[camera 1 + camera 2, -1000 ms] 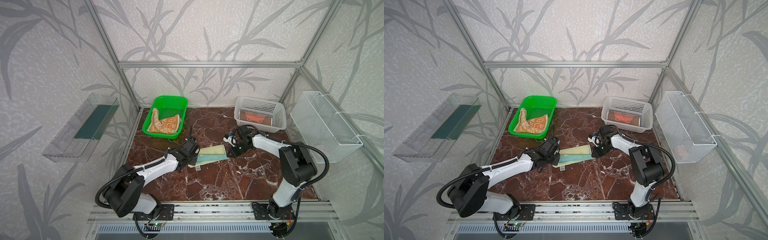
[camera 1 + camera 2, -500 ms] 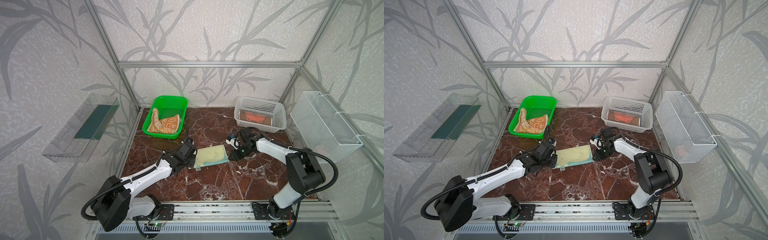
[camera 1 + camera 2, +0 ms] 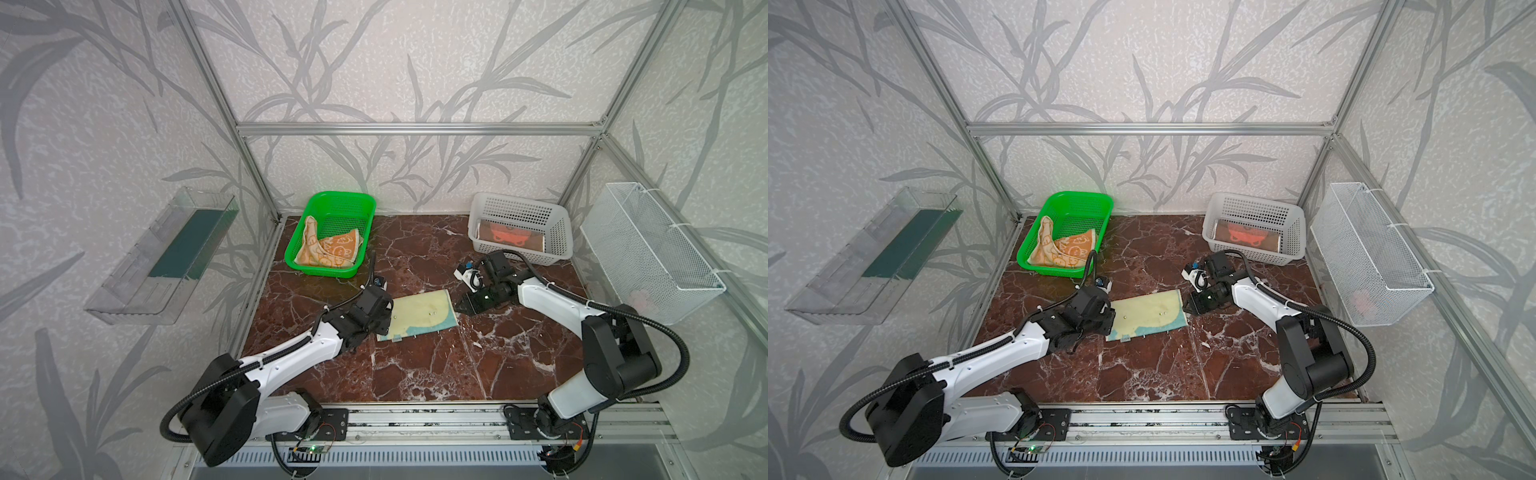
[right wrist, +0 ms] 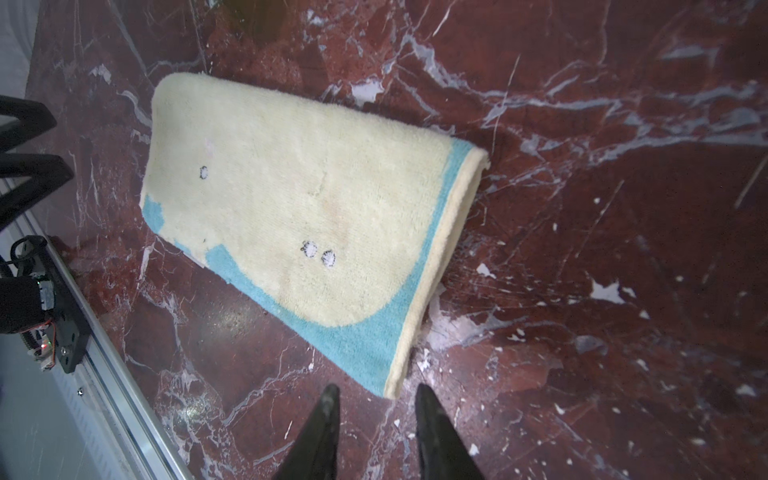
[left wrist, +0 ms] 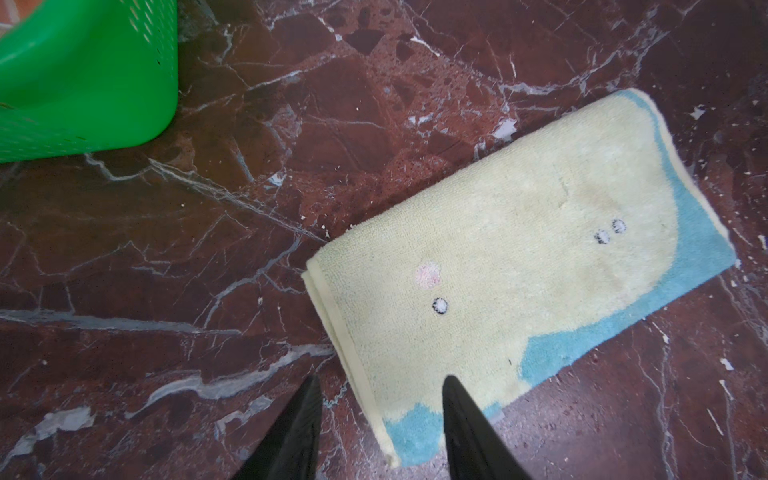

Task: Fold and stack the towels

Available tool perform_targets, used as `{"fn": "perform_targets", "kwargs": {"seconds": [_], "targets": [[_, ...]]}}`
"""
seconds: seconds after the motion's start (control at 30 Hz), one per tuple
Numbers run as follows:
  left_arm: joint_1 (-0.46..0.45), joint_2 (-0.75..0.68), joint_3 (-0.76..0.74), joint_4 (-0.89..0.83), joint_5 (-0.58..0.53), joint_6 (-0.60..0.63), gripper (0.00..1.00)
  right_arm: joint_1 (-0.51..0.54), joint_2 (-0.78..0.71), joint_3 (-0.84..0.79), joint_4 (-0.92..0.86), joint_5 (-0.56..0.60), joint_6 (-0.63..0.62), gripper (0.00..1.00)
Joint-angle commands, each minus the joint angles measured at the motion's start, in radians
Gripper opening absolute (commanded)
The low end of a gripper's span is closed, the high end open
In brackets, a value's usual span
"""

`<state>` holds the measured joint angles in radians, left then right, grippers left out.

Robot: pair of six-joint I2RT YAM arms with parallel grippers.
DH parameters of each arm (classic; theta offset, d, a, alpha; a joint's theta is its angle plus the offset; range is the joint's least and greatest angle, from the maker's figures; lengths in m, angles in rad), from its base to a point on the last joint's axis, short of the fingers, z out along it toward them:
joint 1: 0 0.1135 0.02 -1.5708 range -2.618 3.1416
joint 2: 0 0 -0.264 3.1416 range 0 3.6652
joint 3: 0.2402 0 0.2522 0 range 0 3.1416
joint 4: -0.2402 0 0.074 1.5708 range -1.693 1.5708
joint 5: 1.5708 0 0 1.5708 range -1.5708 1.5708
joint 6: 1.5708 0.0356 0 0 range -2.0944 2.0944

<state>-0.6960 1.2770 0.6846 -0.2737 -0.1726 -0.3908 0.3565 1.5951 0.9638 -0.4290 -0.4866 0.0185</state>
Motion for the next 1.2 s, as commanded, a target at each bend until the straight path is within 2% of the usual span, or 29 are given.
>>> {"fn": "perform_targets", "kwargs": {"seconds": [0.0,0.17,0.2,0.27,0.6,0.87,1.17], "targets": [[-0.002,0.049,0.014,0.009,0.004,-0.041,0.48,0.002,0.036,-0.019,0.089,0.015,0.081,0.38],[-0.002,0.12,0.016,0.044,0.003,-0.047,0.48,0.002,0.1,0.0,0.106,0.028,0.106,0.4],[-0.002,0.134,0.016,0.05,0.0,-0.047,0.48,0.002,0.105,0.002,0.108,0.026,0.11,0.45],[-0.002,0.155,0.015,0.06,-0.005,-0.048,0.48,0.002,0.119,0.0,0.131,0.011,0.118,0.47],[-0.002,0.178,-0.007,0.083,-0.024,-0.058,0.48,-0.002,0.222,0.01,0.146,-0.023,0.13,0.5],[-0.002,0.194,-0.011,0.092,-0.025,-0.055,0.48,-0.001,0.247,0.0,0.162,-0.075,0.14,0.5],[-0.002,0.227,-0.025,0.115,-0.008,-0.057,0.47,0.023,0.278,0.013,0.135,-0.059,0.141,0.47]]}}
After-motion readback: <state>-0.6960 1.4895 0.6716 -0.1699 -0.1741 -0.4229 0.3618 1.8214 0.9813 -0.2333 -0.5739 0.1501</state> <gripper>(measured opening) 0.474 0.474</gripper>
